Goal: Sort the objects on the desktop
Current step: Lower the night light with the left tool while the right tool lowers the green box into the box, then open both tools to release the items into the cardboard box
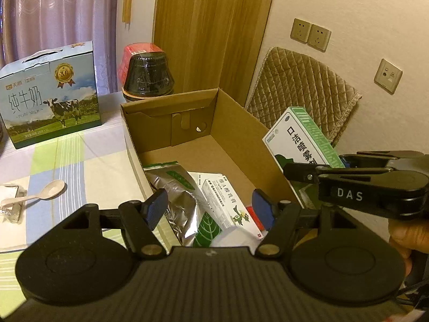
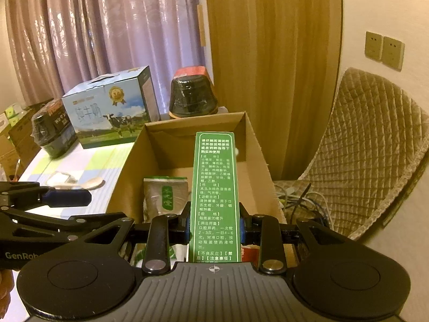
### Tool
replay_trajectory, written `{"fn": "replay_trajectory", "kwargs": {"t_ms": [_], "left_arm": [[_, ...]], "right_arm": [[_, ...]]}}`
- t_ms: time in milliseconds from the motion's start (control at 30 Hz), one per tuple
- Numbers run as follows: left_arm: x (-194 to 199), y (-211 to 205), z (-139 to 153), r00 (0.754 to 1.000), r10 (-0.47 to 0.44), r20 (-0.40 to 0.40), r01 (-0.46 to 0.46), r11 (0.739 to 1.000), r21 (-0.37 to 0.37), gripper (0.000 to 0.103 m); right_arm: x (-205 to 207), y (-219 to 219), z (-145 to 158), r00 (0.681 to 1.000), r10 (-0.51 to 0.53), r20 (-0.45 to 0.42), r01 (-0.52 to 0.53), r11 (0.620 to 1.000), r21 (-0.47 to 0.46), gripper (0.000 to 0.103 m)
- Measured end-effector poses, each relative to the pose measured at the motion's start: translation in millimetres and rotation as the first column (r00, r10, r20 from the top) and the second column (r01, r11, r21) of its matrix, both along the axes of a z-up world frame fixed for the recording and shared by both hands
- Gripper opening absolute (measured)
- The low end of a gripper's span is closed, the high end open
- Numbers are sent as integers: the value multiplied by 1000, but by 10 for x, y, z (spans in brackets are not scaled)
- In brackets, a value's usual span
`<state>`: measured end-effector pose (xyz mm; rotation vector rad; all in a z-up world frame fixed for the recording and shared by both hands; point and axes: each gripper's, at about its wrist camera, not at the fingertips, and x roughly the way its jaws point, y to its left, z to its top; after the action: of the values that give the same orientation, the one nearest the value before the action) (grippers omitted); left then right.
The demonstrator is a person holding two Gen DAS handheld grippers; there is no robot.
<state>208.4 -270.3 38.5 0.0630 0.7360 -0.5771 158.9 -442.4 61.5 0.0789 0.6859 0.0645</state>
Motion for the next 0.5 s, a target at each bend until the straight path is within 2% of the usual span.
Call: {"fn": "replay_trajectory", "kwargs": {"t_ms": [500], "left_arm": [[-45, 70, -6, 1000, 12, -9, -12, 1000, -8, 66]], "right_arm": [[102, 84, 15, 1000, 11, 11, -11, 1000, -4, 28]]}}
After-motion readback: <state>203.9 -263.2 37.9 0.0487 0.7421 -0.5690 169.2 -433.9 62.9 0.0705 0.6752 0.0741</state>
